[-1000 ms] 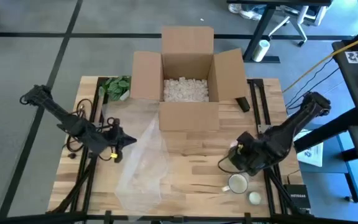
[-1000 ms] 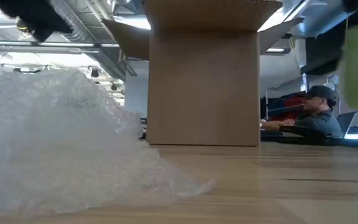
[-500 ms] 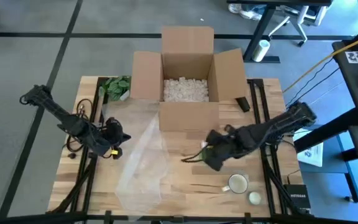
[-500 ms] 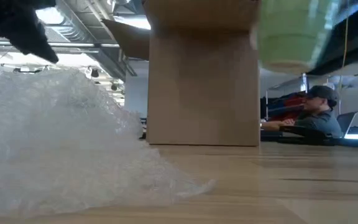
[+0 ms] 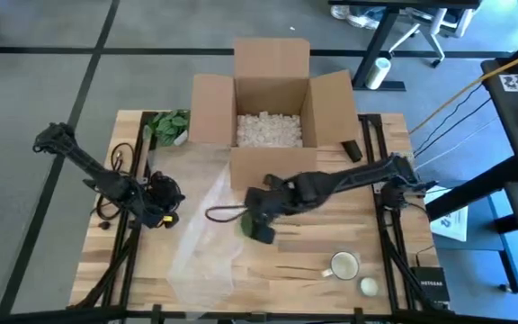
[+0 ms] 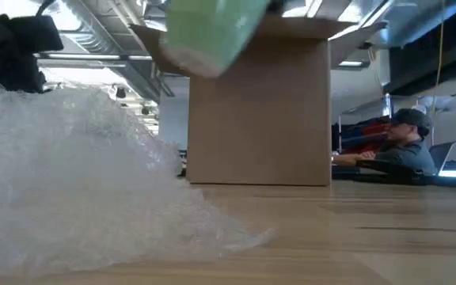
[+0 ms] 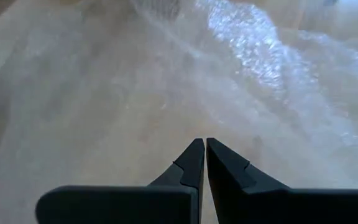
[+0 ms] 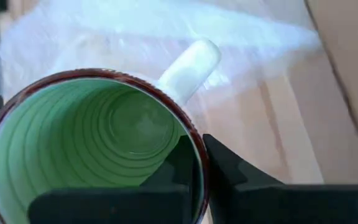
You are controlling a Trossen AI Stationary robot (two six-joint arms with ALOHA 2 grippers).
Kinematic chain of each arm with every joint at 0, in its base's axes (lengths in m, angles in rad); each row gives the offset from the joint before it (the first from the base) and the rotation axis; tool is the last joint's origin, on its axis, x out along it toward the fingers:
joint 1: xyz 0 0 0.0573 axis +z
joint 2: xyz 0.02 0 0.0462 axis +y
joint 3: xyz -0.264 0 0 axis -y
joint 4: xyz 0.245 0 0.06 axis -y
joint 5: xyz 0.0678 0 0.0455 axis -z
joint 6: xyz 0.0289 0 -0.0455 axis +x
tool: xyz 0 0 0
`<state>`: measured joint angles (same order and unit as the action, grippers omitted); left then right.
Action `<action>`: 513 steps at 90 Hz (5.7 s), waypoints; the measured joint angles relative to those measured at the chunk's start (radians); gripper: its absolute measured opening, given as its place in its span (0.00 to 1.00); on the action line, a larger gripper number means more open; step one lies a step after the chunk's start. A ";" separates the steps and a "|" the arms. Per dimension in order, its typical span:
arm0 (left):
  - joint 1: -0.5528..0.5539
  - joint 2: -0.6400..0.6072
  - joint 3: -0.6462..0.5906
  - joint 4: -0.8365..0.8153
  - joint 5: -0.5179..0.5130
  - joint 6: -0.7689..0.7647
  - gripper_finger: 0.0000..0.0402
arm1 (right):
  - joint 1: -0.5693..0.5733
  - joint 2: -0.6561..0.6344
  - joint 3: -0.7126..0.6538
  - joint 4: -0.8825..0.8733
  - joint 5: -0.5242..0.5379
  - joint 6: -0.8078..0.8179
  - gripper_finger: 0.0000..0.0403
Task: Wrap mug
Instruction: Wrap the green mug with the bubble wrap
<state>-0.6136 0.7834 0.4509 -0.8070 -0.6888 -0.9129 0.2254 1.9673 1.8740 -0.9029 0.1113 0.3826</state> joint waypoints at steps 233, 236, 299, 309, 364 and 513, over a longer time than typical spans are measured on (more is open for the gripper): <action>-0.146 0.078 -0.101 0.454 0.311 -0.096 0.00 | 0.195 0.125 0.002 -0.185 0.161 0.451 0.00; -0.146 0.078 -0.086 0.426 0.289 -0.078 0.00 | 0.198 0.123 0.012 -0.173 0.178 0.446 0.00; -0.145 0.163 -0.108 0.117 0.031 -0.276 0.00 | 0.172 0.239 0.069 0.345 0.157 0.264 0.00; -0.145 0.187 -0.126 0.133 0.052 -0.333 0.00 | 0.174 0.240 0.069 0.318 0.157 0.278 0.00; -0.150 0.261 -0.186 0.509 0.254 -0.371 0.00 | 0.210 0.240 0.069 0.004 0.122 0.459 0.00; -0.180 0.259 -0.186 0.753 0.162 -0.168 0.00 | 0.210 0.116 0.161 -0.615 0.363 0.543 0.00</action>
<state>-0.7939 1.0424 0.2654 -0.0543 -0.5269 -1.0808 0.4351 2.0838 2.0352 -1.5178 0.4747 0.9255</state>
